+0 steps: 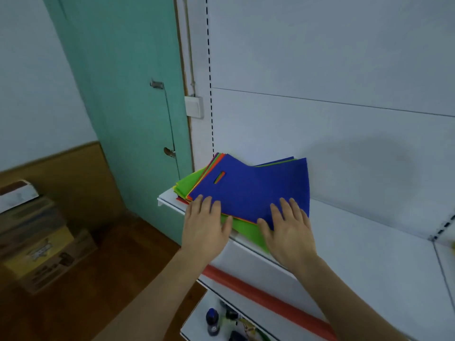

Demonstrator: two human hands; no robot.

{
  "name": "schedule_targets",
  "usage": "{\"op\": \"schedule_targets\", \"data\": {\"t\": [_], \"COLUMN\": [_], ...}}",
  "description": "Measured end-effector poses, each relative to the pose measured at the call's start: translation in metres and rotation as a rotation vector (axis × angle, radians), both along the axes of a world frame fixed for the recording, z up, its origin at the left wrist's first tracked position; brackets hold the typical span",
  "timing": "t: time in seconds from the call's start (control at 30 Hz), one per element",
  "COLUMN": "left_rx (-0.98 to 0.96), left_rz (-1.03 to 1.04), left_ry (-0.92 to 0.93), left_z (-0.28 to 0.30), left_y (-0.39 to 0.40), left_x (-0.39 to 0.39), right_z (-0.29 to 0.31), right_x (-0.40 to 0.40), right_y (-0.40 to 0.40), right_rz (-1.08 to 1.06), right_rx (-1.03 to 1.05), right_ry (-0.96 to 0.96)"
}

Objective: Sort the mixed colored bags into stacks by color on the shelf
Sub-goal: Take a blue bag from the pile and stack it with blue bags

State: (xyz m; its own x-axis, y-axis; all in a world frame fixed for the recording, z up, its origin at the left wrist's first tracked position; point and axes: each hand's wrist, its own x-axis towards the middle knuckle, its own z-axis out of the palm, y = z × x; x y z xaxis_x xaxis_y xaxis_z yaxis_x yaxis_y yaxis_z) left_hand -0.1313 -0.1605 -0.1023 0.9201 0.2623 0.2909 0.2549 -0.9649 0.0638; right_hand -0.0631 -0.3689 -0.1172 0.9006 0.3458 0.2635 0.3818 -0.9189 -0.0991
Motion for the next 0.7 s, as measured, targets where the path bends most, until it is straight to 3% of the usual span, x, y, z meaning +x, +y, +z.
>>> {"op": "schedule_targets", "data": {"t": [0.3,0.57,0.7], "left_rx": [0.083,0.129,0.055], "left_rz": [-0.218,-0.306,-0.391], "left_ry": [0.035,0.073,0.051], "left_z": [-0.004,-0.022,-0.026], "left_y": [0.057,0.058,0.050], "left_x": [0.058,0.067,0.069], "right_z": [-0.007,-0.007,-0.002], "right_x": [0.010,0.007,0.011], "right_y": [0.048,0.038,0.024], "right_rz": [-0.226,-0.311,-0.486], "right_rx": [-0.065,0.009,-0.014], "right_ry": [0.136,0.051,0.013]}}
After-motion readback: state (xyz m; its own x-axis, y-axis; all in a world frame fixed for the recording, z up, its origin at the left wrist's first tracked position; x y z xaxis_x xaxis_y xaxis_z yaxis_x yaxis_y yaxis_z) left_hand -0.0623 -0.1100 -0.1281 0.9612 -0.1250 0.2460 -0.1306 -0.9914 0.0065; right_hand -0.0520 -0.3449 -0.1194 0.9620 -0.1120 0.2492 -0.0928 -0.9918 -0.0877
